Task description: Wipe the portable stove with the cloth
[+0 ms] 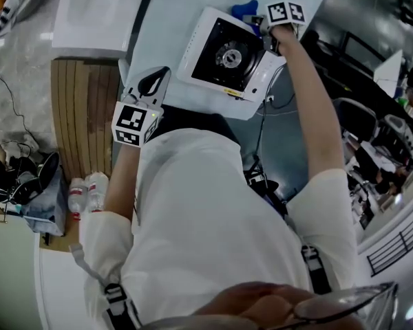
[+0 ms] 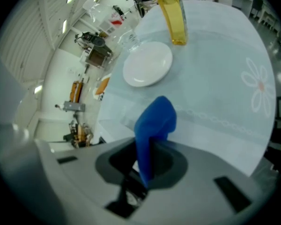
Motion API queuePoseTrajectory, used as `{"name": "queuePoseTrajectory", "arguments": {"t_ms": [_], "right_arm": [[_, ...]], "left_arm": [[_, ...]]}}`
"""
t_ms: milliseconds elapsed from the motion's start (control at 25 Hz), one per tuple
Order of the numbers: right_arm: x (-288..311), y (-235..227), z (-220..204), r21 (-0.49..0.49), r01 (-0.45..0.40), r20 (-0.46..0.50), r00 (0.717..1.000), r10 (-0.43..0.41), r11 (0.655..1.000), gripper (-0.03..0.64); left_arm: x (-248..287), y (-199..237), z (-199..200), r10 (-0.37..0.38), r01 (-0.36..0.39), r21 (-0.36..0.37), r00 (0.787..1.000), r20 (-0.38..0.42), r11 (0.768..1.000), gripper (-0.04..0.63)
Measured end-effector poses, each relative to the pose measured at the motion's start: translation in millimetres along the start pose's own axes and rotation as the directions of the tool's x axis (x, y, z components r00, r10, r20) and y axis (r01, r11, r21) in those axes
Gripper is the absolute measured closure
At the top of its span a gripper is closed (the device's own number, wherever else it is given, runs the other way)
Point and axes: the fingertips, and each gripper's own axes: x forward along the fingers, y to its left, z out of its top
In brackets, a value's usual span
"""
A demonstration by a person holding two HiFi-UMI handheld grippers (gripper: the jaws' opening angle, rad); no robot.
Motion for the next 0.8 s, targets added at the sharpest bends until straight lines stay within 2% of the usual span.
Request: {"name": "queuePoseTrajectory", "arguments": {"t_ms": [360,640,800], "right_arm": [[15.5,35.3,16.4,-0.053,0.002,-0.037,0.999,-0.004,0.999,0.543],[26.2,71.2,32.5,-0.089,-0.027,-0.037,0.999,0.024,0.996,0.543],[31.3,85.9,38.6,-0.082,-0.039,-0.034,0.999,0.036,0.996,0.543]], "left_arm": [[-11.0,14.5,1.7,0.02,-0.019,-0.02,1.0,0.02,1.0,0.563],[-19.7,22.7,1.6,0.038,-0.038,-0.017,0.999,0.032,0.999,0.563],[-26.9,28.4,-0.1,0.048,-0.047,-0.024,0.998,0.036,0.999,0.563]]}}
